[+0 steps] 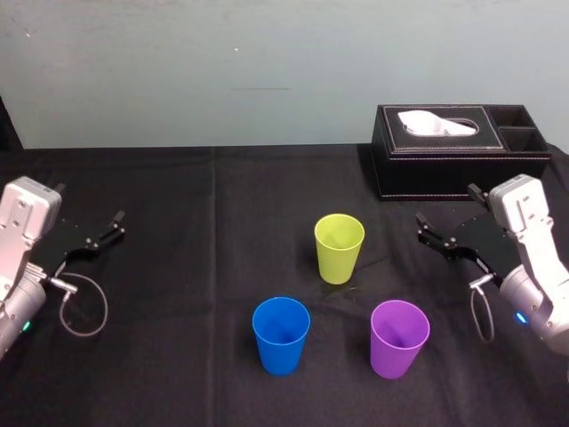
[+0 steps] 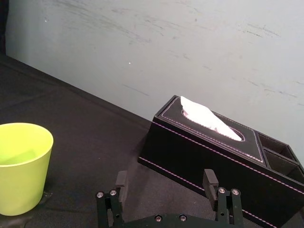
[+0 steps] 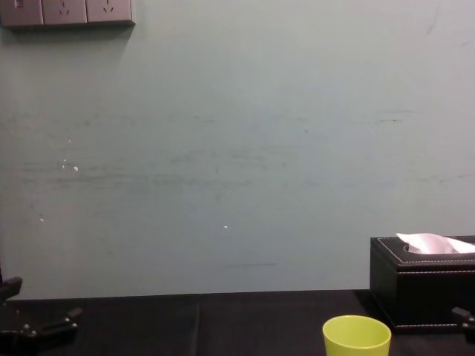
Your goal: Stack the three plastic cups sequentially using one hand.
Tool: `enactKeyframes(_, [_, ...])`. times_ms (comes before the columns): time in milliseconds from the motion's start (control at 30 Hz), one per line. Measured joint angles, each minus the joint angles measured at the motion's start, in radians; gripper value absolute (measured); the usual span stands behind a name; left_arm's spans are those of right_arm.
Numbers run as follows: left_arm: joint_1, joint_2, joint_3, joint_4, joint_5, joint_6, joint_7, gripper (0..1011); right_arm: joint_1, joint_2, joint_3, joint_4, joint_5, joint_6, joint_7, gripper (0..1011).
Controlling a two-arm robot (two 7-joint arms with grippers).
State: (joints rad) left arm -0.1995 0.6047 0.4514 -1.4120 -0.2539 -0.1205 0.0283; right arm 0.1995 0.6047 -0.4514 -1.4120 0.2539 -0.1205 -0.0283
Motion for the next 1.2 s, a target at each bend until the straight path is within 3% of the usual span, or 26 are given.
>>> enactKeyframes(1200, [0.0, 0.0, 0.0, 0.0, 0.0, 0.0, 0.0, 1012, 0.0, 0.0, 0.0, 0.0, 0.0, 0.0, 0.0, 1000])
